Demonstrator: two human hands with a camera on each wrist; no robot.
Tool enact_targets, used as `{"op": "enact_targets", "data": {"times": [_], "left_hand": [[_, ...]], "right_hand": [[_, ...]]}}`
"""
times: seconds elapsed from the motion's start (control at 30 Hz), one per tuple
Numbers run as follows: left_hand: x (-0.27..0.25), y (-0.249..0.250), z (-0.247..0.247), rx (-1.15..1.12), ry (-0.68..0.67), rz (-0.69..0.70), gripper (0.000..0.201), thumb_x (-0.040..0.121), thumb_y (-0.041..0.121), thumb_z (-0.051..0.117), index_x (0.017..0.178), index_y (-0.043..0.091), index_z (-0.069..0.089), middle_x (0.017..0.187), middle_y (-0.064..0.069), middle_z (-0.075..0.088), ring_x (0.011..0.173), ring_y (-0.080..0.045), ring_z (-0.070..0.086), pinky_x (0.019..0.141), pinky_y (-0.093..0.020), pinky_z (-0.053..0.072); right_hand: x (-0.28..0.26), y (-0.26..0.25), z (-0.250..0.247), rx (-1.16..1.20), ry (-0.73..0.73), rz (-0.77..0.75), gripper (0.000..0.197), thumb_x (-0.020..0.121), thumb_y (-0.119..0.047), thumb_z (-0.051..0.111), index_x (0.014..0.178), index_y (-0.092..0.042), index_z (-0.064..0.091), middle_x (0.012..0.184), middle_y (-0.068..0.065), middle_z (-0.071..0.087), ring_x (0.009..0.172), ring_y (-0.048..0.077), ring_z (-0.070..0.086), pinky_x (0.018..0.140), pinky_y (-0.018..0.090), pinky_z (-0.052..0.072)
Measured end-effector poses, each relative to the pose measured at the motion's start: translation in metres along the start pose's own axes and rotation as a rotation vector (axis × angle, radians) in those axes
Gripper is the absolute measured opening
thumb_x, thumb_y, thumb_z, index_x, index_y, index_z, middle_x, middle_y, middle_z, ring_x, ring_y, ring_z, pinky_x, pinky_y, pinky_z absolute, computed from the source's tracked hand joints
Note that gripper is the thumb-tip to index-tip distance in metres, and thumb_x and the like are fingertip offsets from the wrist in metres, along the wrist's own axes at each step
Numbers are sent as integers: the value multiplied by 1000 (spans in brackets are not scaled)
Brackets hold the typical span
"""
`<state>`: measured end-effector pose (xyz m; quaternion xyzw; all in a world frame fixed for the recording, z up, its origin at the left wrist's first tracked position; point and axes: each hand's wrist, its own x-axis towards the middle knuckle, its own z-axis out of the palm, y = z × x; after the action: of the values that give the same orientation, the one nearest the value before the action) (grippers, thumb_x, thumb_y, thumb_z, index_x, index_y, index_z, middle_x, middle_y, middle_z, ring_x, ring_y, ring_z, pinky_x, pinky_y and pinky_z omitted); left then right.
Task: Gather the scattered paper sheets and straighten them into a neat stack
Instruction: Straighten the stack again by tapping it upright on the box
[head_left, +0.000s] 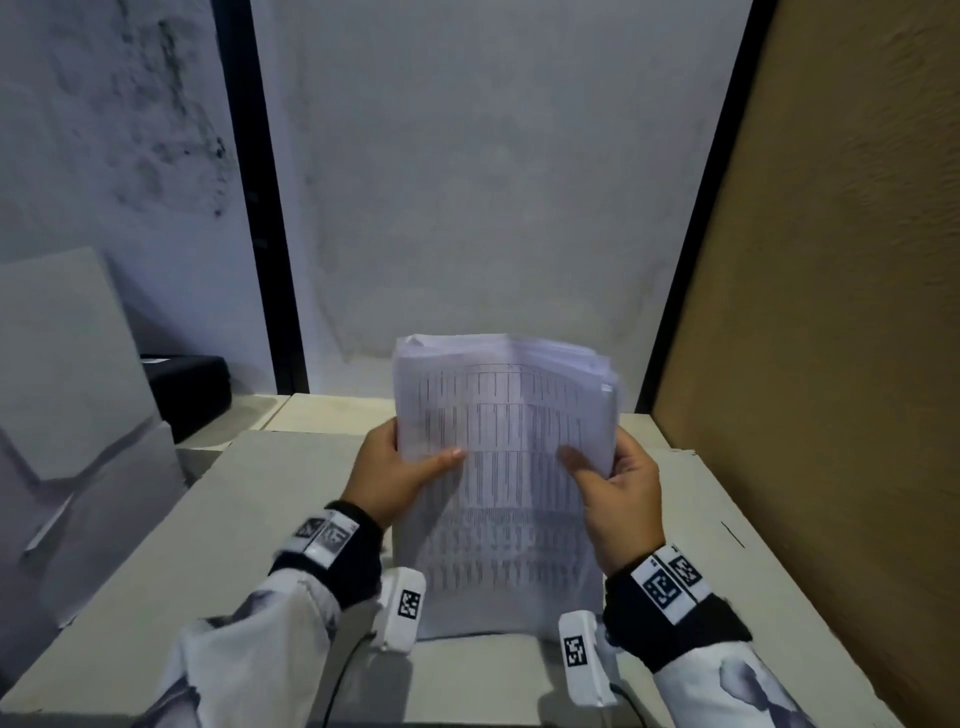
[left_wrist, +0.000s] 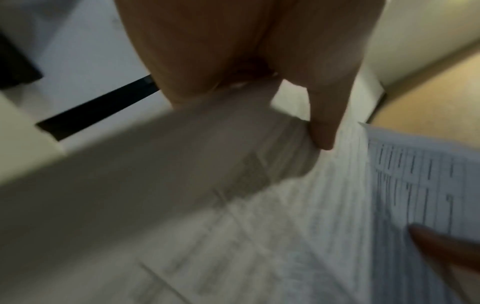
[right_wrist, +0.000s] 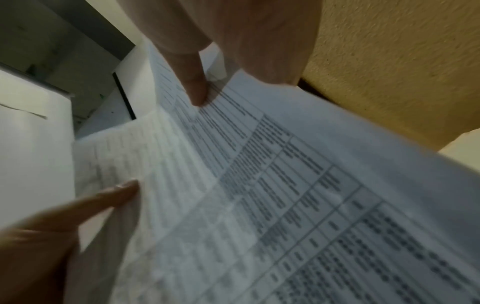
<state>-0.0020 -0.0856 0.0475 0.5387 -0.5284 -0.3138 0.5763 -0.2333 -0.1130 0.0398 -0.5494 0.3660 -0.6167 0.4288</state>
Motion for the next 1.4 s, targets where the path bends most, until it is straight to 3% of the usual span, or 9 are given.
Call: {"op": "enact_targets", "data": {"times": [0.13, 0.23, 0.33, 0.5, 0.63, 0.8, 0.97, 1.2, 1.4], "left_hand": [[-11, -9, 11, -137, 210, 87, 22, 81, 17, 80, 99, 27, 71, 97, 8, 76, 88, -5, 73, 75, -25, 60], [-31, -32, 11, -61, 131, 33, 18, 82, 23, 80, 99, 25, 73, 95, 12, 77, 91, -6, 73, 78, -27, 59], [-54, -69, 12, 146, -37, -29, 27, 77, 48, 69, 95, 28, 71, 97, 2, 78, 93, -15, 72, 80, -40, 59], [-61, -68, 34, 247, 86, -22, 9, 93, 11, 63, 93, 17, 69, 91, -6, 73, 82, -20, 67, 68, -24, 51], [-61, -53, 28, 86, 274, -32, 9, 91, 14, 69, 99, 17, 68, 86, 7, 70, 82, -4, 66, 68, -17, 51], [-90, -85, 33, -18, 183, -208, 19, 86, 11, 75, 103, 15, 70, 93, 6, 75, 90, -14, 71, 74, -22, 58], [-76, -66, 32, 78, 301, -91, 14, 91, 20, 69, 102, 12, 71, 86, 3, 72, 82, -9, 68, 77, -28, 54], [-104, -76, 26, 35, 235, -230, 19, 75, 24, 85, 86, 28, 70, 84, 14, 75, 83, -12, 72, 77, -37, 60], [-56, -53, 13, -138, 270, -75, 31, 74, 10, 86, 98, 22, 71, 89, 16, 75, 82, 0, 72, 64, -12, 55]], "right_hand": [[-3, -4, -3, 124, -192, 99, 32, 92, -4, 69, 121, -16, 64, 112, 6, 74, 103, 20, 73, 81, 38, 63], [-11, 27, -17, 94, -424, 326, 45, 83, -11, 74, 127, -10, 64, 122, 15, 73, 114, 34, 69, 99, 53, 55], [-32, 67, -19, -45, -355, 403, 37, 85, -20, 72, 122, -18, 69, 122, 10, 75, 115, 32, 70, 106, 58, 49], [-45, 68, 2, -88, -208, 357, 19, 101, -12, 60, 115, -20, 70, 115, 5, 77, 108, 24, 71, 98, 44, 56], [-45, 44, 3, -107, -365, 203, 30, 102, -15, 59, 125, -32, 62, 116, -12, 74, 112, 7, 68, 94, 28, 57], [-73, 77, -3, -199, -333, 393, 32, 95, -7, 66, 119, -29, 66, 115, -7, 76, 115, 21, 69, 93, 33, 58], [-60, 64, 1, -258, -300, 289, 31, 103, -20, 56, 133, -20, 61, 122, -2, 72, 113, 15, 68, 100, 37, 55], [-80, 89, -13, -321, -279, 358, 25, 91, -14, 72, 109, -31, 71, 109, -12, 76, 107, 12, 71, 84, 21, 56], [-62, 72, -11, -298, -245, 275, 15, 98, -20, 64, 110, -21, 73, 103, -5, 78, 96, 12, 74, 76, 20, 59]]}}
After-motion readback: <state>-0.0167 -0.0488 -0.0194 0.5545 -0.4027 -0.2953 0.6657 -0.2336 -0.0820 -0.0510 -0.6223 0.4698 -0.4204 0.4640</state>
